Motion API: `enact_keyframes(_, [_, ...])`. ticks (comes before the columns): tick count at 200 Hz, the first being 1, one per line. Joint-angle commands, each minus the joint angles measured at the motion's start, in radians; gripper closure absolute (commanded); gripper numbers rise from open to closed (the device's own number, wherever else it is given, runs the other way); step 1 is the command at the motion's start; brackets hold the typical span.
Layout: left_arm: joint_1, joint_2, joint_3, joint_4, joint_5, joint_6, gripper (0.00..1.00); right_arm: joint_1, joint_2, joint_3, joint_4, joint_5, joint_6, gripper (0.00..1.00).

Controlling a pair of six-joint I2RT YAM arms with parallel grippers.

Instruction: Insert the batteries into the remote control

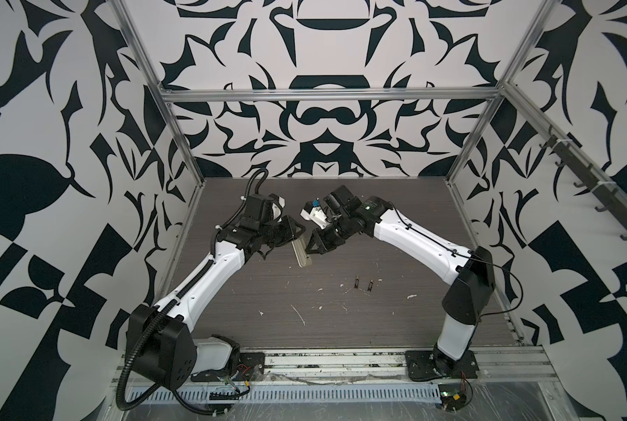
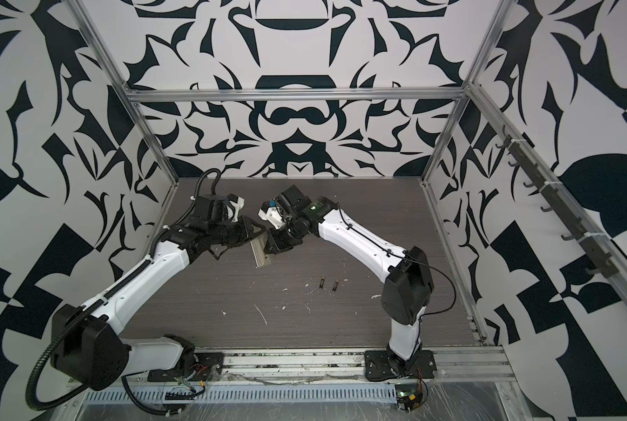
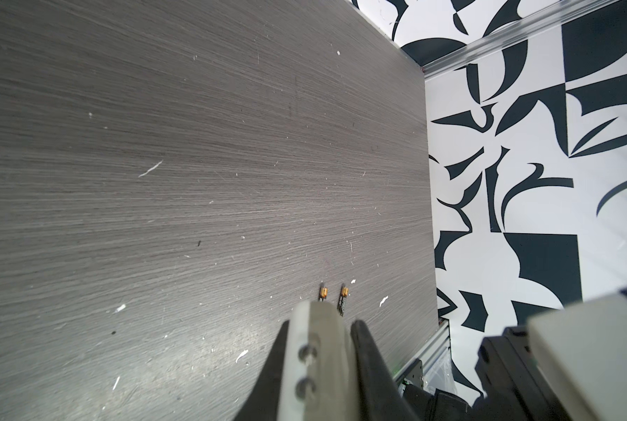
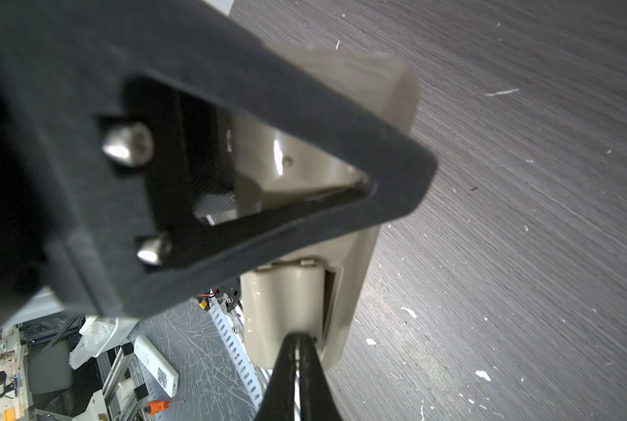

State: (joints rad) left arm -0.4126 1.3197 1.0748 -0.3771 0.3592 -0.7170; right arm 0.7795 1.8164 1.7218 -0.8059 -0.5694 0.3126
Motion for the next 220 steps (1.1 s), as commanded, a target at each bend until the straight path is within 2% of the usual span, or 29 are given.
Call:
enact_keyframes(1, [-0.004,0.0,0.014,0.034,0.014,-0.009,1.0,0.007,-0.034,-0.006,0.033,-0.03,-0.007,0.94])
enact_keyframes(25, [-0.004,0.012,0.019,0.039,0.014,-0.01,1.0,0.007,-0.04,-0.016,0.033,-0.023,-0.007,0.93])
enact_keyframes(35, [-0.004,0.018,0.019,0.039,0.012,-0.01,1.0,0.006,-0.041,-0.019,0.033,-0.02,-0.006,0.88])
enact_keyframes(63, [-0.004,0.026,0.022,0.038,0.006,-0.01,1.0,-0.001,-0.051,-0.018,0.036,-0.017,-0.004,0.68])
enact_keyframes(89, [-0.005,0.029,0.024,0.039,0.006,-0.007,1.0,-0.008,-0.052,-0.01,0.039,-0.013,-0.001,0.45])
enact_keyframes(108, [-0.004,0.031,0.025,0.038,0.009,-0.004,1.0,-0.012,-0.041,-0.002,0.039,-0.012,0.005,0.37])
enact_keyframes(142, [-0.004,0.026,0.023,0.037,0.013,-0.001,1.0,-0.032,-0.032,0.009,0.039,-0.009,0.008,0.32])
enact_keyframes(173, [-0.004,0.03,0.023,0.044,0.031,-0.001,1.0,-0.037,-0.009,0.04,0.042,-0.02,0.0,0.31])
enact_keyframes(220, [-0.003,0.032,0.026,0.047,0.042,-0.002,1.0,-0.036,0.03,0.084,0.05,-0.035,0.003,0.42])
